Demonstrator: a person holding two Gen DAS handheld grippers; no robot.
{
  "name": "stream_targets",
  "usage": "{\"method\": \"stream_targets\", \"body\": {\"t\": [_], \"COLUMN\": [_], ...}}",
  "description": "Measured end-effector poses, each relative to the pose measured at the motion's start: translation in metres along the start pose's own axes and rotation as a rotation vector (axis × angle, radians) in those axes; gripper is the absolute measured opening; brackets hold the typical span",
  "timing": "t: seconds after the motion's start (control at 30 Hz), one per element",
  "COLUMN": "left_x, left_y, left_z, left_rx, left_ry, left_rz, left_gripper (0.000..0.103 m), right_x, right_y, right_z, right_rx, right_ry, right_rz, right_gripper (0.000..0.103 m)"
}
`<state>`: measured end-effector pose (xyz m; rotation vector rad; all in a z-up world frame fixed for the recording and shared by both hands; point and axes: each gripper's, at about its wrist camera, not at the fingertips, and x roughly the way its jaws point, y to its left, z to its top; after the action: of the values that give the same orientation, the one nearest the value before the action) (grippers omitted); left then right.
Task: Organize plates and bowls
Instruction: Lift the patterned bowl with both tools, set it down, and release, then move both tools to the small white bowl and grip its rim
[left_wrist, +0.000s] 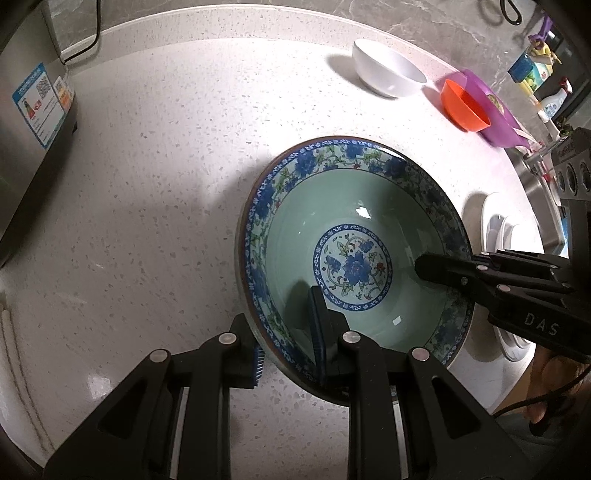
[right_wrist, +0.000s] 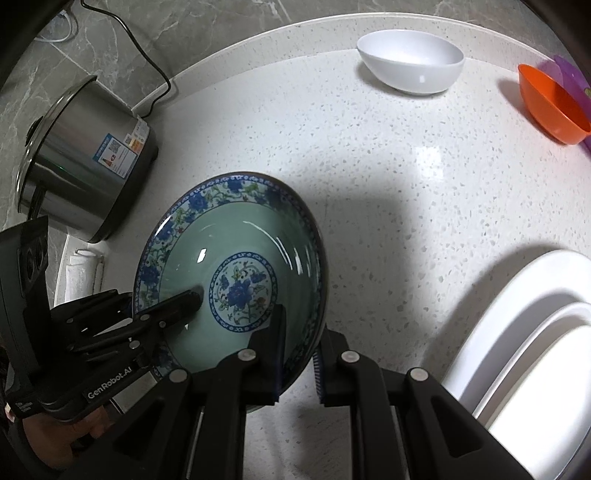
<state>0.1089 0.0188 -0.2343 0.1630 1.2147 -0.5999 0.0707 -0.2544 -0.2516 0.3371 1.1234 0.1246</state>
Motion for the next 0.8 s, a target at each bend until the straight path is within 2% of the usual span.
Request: {"method": "stream_targets", "body": {"t": [0.07,0.13,0.2,0.27,0.33,0.4,0.47,0.57,0.67,0.77,0.8], "left_x": [-0.005,-0.02,-0.037,-0.052,-0.062,-0.063,-0.06,-0.047,-0.038,-0.024,-0.016], "left_y": [0.003,0.01,0.012,0.012,0.012,0.013,0.016,0.018,0.012,-0.001,-0.006], "left_z": [-0.003,-0.006,-0.004,0.001,0.01,0.024,0.041,0.081,0.126,0.178,0.195], "left_rx": [-0.006,-0.033,-0.034,-0.045,-0.046,-0.062,-0.084,-0.097,-0.057,-0.015,-0.015], "left_ry": [-0.01,-0.039,-0.083,-0.12,-0.138,-0.118,-0.086,-0.007,-0.024,-0.045,-0.029], "left_rz": [0.022,0.041,0.062,0.049,0.038,0.001,-0.044,-0.116,-0.117,-0.113,-0.121], "left_gripper": [0.021,0.029,0.059,0.071,0.08,0.098,0.103,0.103,0.103,0.103,0.103], "right_x": [-0.003,-0.011,-0.023,-0.035,-0.049,-0.061,-0.076,-0.098,-0.117,-0.121,-0.119], "right_y": [-0.001,-0.002,-0.006,-0.01,-0.015,-0.024,-0.042,-0.077,-0.116,-0.146,-0.152], "right_z": [-0.002,-0.002,-0.002,0.0,0.003,0.007,0.017,0.042,0.08,0.121,0.132], "right_rx": [0.005,0.015,0.028,0.046,0.065,0.082,0.112,0.149,0.212,0.268,0.28], "right_ry": [-0.009,-0.036,-0.07,-0.086,-0.115,-0.136,-0.151,-0.18,-0.2,-0.197,-0.193], "right_rz": [-0.003,-0.001,0.006,0.029,0.064,0.101,0.146,0.169,0.165,0.188,0.195], "right_gripper": [0.025,0.057,0.062,0.065,0.077,0.083,0.084,0.084,0.084,0.085,0.085]}}
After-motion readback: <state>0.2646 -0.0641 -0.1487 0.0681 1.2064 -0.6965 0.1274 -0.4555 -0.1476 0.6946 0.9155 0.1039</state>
